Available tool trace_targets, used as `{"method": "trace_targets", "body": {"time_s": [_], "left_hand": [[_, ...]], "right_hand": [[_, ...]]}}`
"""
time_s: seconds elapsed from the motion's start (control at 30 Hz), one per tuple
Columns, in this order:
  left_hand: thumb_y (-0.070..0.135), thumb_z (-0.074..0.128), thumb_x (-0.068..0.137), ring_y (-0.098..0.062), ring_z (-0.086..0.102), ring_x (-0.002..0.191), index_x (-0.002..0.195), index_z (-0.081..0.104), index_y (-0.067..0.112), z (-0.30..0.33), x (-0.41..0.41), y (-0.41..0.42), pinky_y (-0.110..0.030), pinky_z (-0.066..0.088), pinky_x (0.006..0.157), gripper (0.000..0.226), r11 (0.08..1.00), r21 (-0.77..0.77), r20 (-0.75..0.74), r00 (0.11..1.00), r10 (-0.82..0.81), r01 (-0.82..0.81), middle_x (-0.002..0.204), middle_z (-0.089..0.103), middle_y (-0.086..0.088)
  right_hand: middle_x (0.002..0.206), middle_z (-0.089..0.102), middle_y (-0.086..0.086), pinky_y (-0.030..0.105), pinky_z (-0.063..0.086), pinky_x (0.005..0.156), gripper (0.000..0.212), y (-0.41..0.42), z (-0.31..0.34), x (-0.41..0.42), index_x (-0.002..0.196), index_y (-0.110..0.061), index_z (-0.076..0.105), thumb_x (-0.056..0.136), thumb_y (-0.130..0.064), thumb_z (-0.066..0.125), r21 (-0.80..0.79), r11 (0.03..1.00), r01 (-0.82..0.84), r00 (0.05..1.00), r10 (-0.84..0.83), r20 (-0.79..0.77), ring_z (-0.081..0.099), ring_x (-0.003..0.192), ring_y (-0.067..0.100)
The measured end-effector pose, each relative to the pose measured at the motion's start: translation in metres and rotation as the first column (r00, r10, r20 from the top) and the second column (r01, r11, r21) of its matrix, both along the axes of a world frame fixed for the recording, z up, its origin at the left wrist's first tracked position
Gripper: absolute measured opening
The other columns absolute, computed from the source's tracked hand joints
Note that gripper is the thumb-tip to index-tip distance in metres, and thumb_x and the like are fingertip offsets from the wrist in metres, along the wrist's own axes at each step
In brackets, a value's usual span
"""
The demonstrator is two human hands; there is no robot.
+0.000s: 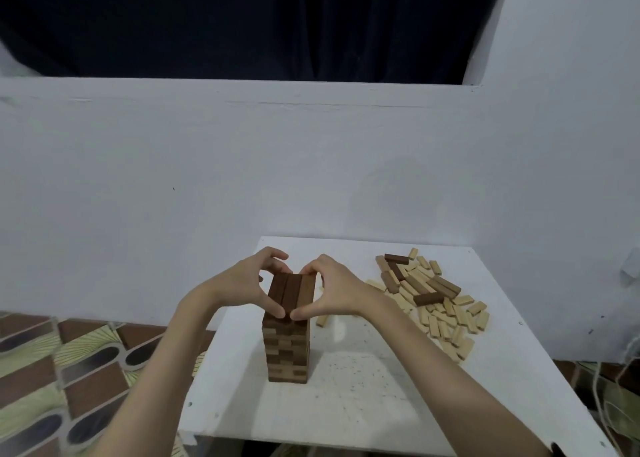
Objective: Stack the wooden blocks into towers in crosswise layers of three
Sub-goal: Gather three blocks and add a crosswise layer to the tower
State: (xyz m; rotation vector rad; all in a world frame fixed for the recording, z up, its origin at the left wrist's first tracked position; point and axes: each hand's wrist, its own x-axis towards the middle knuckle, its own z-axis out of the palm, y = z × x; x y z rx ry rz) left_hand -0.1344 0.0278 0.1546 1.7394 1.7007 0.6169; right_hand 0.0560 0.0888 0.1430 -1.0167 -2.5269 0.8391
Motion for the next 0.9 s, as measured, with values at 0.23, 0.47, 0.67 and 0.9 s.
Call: {"method": "trace_targets", "body": {"time_s": [0.23, 0.47, 0.67, 0.9], "left_hand": [[0.011, 0.086, 0.063, 0.007, 0.043, 0.114, 0.126, 0.034, 0.03, -0.015, -0.006, -0.002, -0.012, 0.033, 0.086, 0.084, 1.0, -0.023, 0.015, 1.0, -0.015, 0.015, 0.118, 0.055, 0.014], [0.01, 0.086, 0.063, 0.01, 0.041, 0.113, 0.127, 0.032, 0.03, -0.02, -0.009, 0.0, -0.011, 0.033, 0.086, 0.085, 0.999, -0.042, 0.021, 0.999, -0.028, 0.029, 0.12, 0.053, 0.013], [0.011, 0.085, 0.062, 0.007, 0.042, 0.113, 0.127, 0.032, 0.029, -0.025, -0.01, 0.001, -0.012, 0.033, 0.086, 0.086, 0.998, -0.05, 0.031, 0.999, -0.036, 0.037, 0.119, 0.052, 0.013], [0.01, 0.085, 0.064, 0.006, 0.041, 0.114, 0.127, 0.032, 0.03, -0.028, -0.011, 0.002, -0.012, 0.032, 0.088, 0.085, 0.998, -0.053, 0.038, 0.998, -0.041, 0.043, 0.119, 0.05, 0.015]], "right_hand": [[0.117, 0.046, -0.004, 0.027, 0.045, 0.085, 0.068, -0.006, -0.005, -0.004, 0.123, -0.019, 0.052, 0.068, -0.042, 0.082, 0.02, 1.0, 0.008, 0.998, -0.009, 0.057, 0.048, 0.104, 0.011], [0.119, 0.045, -0.004, 0.032, 0.048, 0.088, 0.069, -0.008, -0.009, -0.008, 0.124, -0.018, 0.051, 0.067, -0.043, 0.082, 0.002, 1.0, 0.013, 0.998, -0.013, 0.066, 0.049, 0.107, 0.012], [0.119, 0.045, -0.003, 0.031, 0.048, 0.088, 0.07, -0.007, -0.011, -0.009, 0.125, -0.019, 0.051, 0.067, -0.043, 0.082, -0.011, 1.0, 0.008, 0.997, -0.007, 0.082, 0.049, 0.107, 0.012], [0.119, 0.044, -0.003, 0.028, 0.047, 0.084, 0.071, -0.005, -0.013, -0.01, 0.127, -0.019, 0.049, 0.068, -0.043, 0.081, -0.026, 1.0, 0.004, 0.996, -0.002, 0.093, 0.048, 0.103, 0.011]]}}
